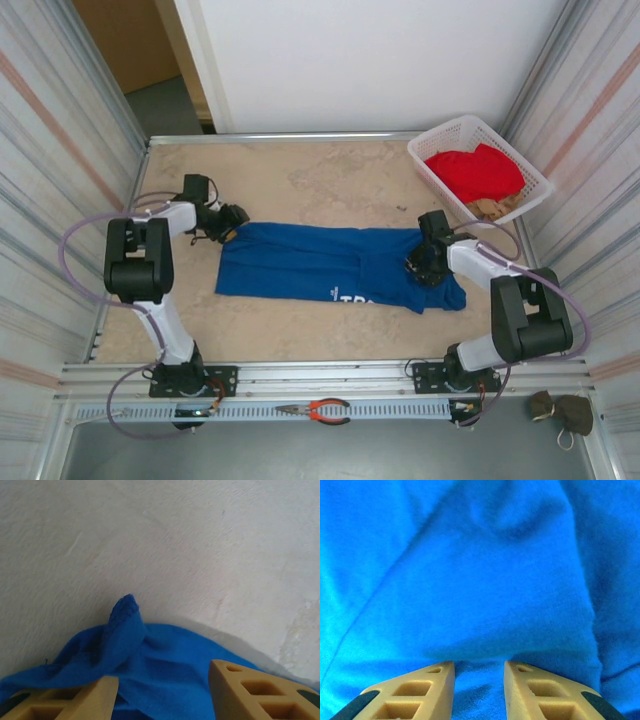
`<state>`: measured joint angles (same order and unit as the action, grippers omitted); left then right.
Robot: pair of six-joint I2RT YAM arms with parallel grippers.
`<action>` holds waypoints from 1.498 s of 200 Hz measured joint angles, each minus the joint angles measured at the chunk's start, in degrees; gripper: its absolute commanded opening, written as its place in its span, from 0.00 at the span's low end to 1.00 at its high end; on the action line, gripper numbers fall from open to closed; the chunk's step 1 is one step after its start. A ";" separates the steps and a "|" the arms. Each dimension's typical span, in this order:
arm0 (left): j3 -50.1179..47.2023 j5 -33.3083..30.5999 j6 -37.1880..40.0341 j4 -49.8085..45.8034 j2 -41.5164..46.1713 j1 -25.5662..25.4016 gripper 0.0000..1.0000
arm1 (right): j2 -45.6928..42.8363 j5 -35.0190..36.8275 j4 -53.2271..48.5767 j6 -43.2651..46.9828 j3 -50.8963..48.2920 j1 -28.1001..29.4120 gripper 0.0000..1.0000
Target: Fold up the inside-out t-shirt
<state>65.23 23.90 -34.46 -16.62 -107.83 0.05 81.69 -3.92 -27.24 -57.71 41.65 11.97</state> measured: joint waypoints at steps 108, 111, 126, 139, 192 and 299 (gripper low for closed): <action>5.25 2.10 6.12 -4.57 6.91 -0.55 0.60 | -6.27 2.36 -8.31 20.00 5.05 -12.04 0.99; 4.96 2.10 6.12 -4.52 7.82 -0.59 0.60 | -5.88 2.25 -8.35 20.44 4.98 -12.31 0.99; 3.17 2.54 5.92 -4.50 12.79 -1.03 0.61 | -3.82 1.18 -8.31 22.14 4.94 -13.73 0.99; 1.25 2.97 5.75 -4.39 16.35 -1.20 0.61 | -2.19 0.35 -7.91 23.26 4.94 -14.51 0.99; -5.97 4.24 4.83 -4.42 19.39 -1.20 0.61 | 7.50 -6.01 -6.88 25.62 6.97 -13.16 0.97; -5.18 -1.22 8.09 -11.47 18.56 -1.38 0.63 | 3.80 -6.60 -5.86 23.91 5.70 -9.03 0.00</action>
<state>60.05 22.68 -26.37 -28.10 -89.27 -1.32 85.49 -10.52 -33.10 -33.80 47.35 2.94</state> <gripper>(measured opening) 0.626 0.061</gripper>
